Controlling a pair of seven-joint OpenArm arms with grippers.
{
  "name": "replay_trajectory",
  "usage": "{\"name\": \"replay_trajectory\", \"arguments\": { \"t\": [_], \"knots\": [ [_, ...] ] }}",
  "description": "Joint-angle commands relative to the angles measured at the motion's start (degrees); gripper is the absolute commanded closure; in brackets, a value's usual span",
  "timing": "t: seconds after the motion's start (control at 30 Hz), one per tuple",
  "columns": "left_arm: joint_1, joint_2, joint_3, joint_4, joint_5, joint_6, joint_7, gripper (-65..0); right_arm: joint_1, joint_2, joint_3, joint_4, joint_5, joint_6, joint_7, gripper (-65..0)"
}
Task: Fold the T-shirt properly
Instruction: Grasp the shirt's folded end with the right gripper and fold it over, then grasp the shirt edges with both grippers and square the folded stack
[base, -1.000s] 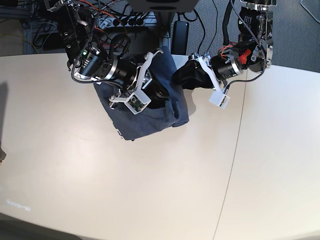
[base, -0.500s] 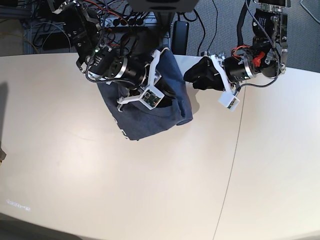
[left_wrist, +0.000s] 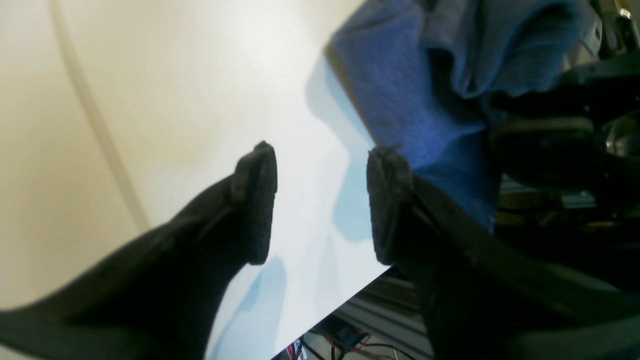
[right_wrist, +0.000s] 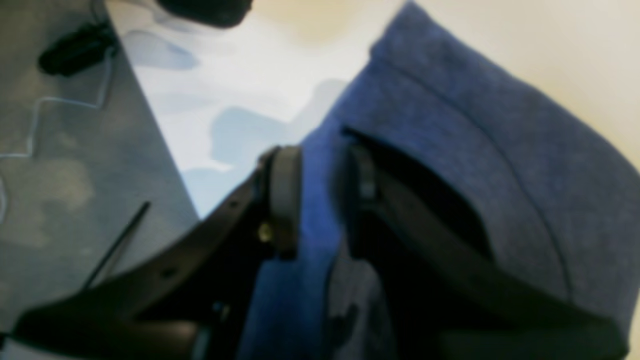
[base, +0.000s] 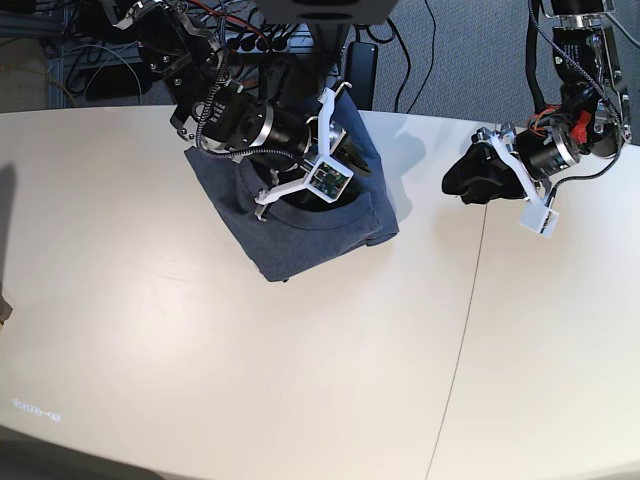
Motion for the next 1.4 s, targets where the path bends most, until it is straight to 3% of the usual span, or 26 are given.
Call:
{"name": "replay_trajectory", "arguments": {
  "t": [0.0,0.33,0.53,0.6,0.67,0.7,0.83,1.03,1.17,1.37],
  "knots": [
    [-0.3,-0.6,-0.5,1.0,-1.3,-0.5,-0.6,-31.3,0.6,-0.5,-0.2,0.8,1.9,2.2,1.5,-16.4],
    [-0.3,-0.6,-0.6,1.0,-1.8,-0.5,0.0,-31.3,1.3,-5.2,-0.8,0.8,4.7,2.2,1.6,-16.5],
    [0.0,-0.6,-0.6,1.0,-7.5,-0.5,4.4,-31.2,4.5,-5.7,4.0,0.8,4.7,2.2,1.6,-16.4],
    [0.1,-0.6,-0.6,1.1,-9.3,-0.5,5.9,-21.8,6.3,-5.7,6.6,0.8,4.7,2.2,2.8,-13.6],
    [0.0,-0.6,-0.6,1.9,-9.3,-0.5,7.5,-8.7,8.5,-5.7,9.1,0.7,4.7,2.2,4.4,-1.5],
    [0.0,-0.6,-0.6,2.7,-9.3,-0.5,8.1,-5.5,9.9,-5.7,10.1,0.5,4.7,2.2,4.5,0.0],
    [0.1,-0.8,-0.5,7.5,-9.3,-0.5,8.6,-4.6,17.2,-5.7,12.0,-4.5,4.7,2.2,4.5,0.0],
    [2.7,-3.5,0.2,14.9,-12.9,-0.5,9.8,-3.2,28.2,-5.7,12.0,-22.1,4.7,2.2,5.0,0.0],
    [4.7,-3.3,4.2,19.5,-15.7,-0.5,11.2,0.0,33.1,-5.7,12.0,-32.1,6.3,2.1,5.2,0.0],
    [5.9,-3.1,17.5,20.8,-14.5,-0.5,11.3,0.0,34.1,-5.7,12.0,-36.6,7.7,2.2,5.2,0.0]
  ]
}}
